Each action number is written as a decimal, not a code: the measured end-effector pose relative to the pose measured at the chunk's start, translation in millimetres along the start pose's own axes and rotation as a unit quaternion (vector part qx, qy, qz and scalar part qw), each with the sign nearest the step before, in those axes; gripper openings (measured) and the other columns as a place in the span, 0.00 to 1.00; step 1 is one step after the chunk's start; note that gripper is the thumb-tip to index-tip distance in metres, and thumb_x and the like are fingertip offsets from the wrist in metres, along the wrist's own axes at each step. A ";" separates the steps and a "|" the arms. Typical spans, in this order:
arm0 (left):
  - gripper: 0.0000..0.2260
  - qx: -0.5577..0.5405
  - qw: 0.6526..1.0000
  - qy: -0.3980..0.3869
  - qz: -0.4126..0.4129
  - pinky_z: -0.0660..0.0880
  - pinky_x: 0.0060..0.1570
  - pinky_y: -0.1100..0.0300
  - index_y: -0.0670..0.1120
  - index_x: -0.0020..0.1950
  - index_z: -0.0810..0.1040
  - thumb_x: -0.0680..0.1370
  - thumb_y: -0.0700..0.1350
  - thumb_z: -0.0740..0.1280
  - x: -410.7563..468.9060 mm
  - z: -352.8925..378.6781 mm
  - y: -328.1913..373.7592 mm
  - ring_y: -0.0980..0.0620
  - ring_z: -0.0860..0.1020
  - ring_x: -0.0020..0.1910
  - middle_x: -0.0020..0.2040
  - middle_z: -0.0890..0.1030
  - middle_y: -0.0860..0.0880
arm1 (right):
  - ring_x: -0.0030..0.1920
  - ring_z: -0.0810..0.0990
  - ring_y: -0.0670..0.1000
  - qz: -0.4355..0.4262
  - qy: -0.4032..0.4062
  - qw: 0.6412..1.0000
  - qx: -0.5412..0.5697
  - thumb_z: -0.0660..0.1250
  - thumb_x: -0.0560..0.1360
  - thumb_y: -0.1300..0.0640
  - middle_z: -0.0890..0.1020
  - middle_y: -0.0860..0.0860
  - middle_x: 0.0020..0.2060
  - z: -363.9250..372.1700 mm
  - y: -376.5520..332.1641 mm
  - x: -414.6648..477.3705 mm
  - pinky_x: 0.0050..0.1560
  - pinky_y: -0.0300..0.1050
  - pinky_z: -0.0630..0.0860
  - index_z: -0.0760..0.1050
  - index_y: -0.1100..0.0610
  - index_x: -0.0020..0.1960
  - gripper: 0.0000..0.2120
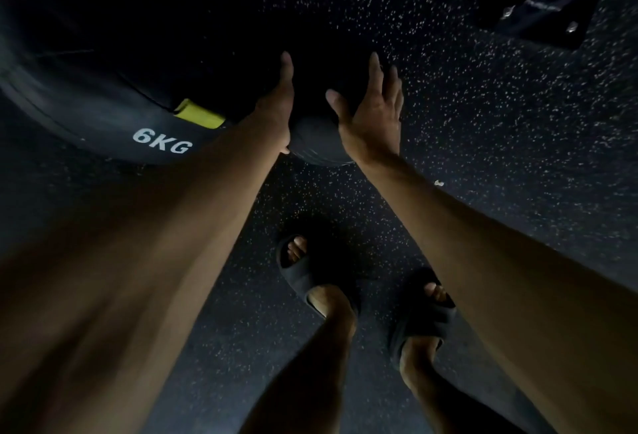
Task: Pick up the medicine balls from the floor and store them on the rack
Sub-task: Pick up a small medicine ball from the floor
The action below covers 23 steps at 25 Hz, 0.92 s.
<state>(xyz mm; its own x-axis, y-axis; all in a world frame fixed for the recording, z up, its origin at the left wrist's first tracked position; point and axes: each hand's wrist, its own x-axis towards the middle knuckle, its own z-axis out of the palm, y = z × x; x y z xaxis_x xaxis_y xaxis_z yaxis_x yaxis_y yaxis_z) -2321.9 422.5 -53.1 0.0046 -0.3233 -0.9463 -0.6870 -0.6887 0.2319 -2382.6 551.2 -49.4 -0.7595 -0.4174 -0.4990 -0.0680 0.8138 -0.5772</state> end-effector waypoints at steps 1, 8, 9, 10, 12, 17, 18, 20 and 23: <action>0.54 -0.004 1.000 -0.003 0.021 0.68 0.65 0.31 0.54 0.79 0.58 0.60 0.83 0.59 -6.3 2.8 -2.1 0.36 0.67 0.73 0.76 0.67 0.43 | 0.81 0.47 0.60 0.016 -0.005 1.000 -0.008 0.62 0.78 0.34 0.50 0.58 0.82 -4.1 -7.4 11.7 0.75 0.69 0.59 0.47 0.50 0.83 0.42; 0.47 0.034 0.999 0.001 -0.001 0.74 0.61 0.34 0.48 0.81 0.52 0.71 0.72 0.64 -21.9 15.0 6.4 0.33 0.68 0.71 0.78 0.60 0.40 | 0.81 0.48 0.60 0.089 -0.030 0.993 -0.064 0.56 0.79 0.31 0.50 0.58 0.82 -10.6 -51.0 63.1 0.75 0.70 0.56 0.45 0.49 0.83 0.41; 0.47 0.046 0.999 -0.003 -0.010 0.76 0.58 0.35 0.48 0.80 0.55 0.71 0.72 0.66 -21.6 9.1 14.8 0.33 0.70 0.70 0.77 0.63 0.39 | 0.81 0.47 0.60 0.093 -0.036 0.993 -0.068 0.55 0.79 0.31 0.49 0.58 0.82 -9.7 -56.4 64.0 0.74 0.71 0.55 0.44 0.49 0.83 0.41; 0.46 0.060 0.998 -0.008 -0.013 0.78 0.56 0.37 0.48 0.79 0.57 0.70 0.72 0.67 -21.7 2.7 21.6 0.34 0.71 0.69 0.76 0.65 0.39 | 0.81 0.47 0.61 0.094 -0.044 0.992 -0.067 0.55 0.79 0.31 0.48 0.58 0.82 -9.9 -60.4 64.6 0.74 0.71 0.55 0.44 0.49 0.83 0.41; 0.43 0.102 0.994 -0.013 -0.021 0.79 0.56 0.40 0.47 0.78 0.60 0.71 0.69 0.68 -25.2 -3.6 27.7 0.35 0.72 0.68 0.75 0.67 0.38 | 0.81 0.48 0.61 0.087 -0.047 0.994 -0.048 0.58 0.79 0.32 0.50 0.57 0.82 -14.6 -56.3 61.2 0.74 0.69 0.54 0.46 0.50 0.83 0.41; 0.35 0.170 0.985 0.023 0.025 0.76 0.60 0.38 0.46 0.78 0.60 0.77 0.60 0.68 -61.5 -6.5 17.1 0.37 0.70 0.70 0.76 0.65 0.41 | 0.72 0.67 0.60 0.073 -0.009 0.997 0.039 0.64 0.79 0.45 0.70 0.57 0.71 -52.0 -33.1 -5.6 0.71 0.63 0.66 0.64 0.52 0.76 0.27; 0.34 0.217 0.975 0.025 0.050 0.75 0.61 0.39 0.44 0.78 0.61 0.78 0.58 0.68 -77.7 -7.2 15.4 0.37 0.71 0.70 0.76 0.66 0.41 | 0.70 0.69 0.60 0.081 -0.004 0.996 0.038 0.62 0.80 0.48 0.73 0.57 0.69 -66.2 -29.7 -28.5 0.69 0.63 0.68 0.67 0.53 0.74 0.24; 0.29 0.409 0.900 0.023 0.149 0.74 0.64 0.43 0.42 0.75 0.66 0.80 0.57 0.65 -115.2 -11.0 15.8 0.37 0.72 0.68 0.73 0.71 0.40 | 0.66 0.74 0.61 0.106 -0.015 0.994 0.031 0.59 0.81 0.51 0.77 0.59 0.64 -98.1 -28.4 -73.7 0.65 0.61 0.71 0.71 0.55 0.70 0.19; 0.23 0.607 0.743 -0.018 0.281 0.74 0.62 0.47 0.45 0.72 0.70 0.81 0.56 0.63 -209.9 -3.9 23.2 0.38 0.75 0.65 0.68 0.76 0.41 | 0.62 0.77 0.62 0.165 -0.019 0.986 0.029 0.58 0.82 0.51 0.81 0.60 0.61 -169.2 -32.9 -154.2 0.62 0.57 0.74 0.73 0.56 0.68 0.17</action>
<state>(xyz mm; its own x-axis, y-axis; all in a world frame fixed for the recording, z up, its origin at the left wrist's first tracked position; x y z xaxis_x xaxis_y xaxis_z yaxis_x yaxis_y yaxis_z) -2336.0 471.9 151.8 -0.5345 -0.3069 -0.7875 -0.7234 0.6480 0.2384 -2372.7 657.3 155.9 -0.7096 -0.1500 -0.6884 0.2160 0.8837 -0.4153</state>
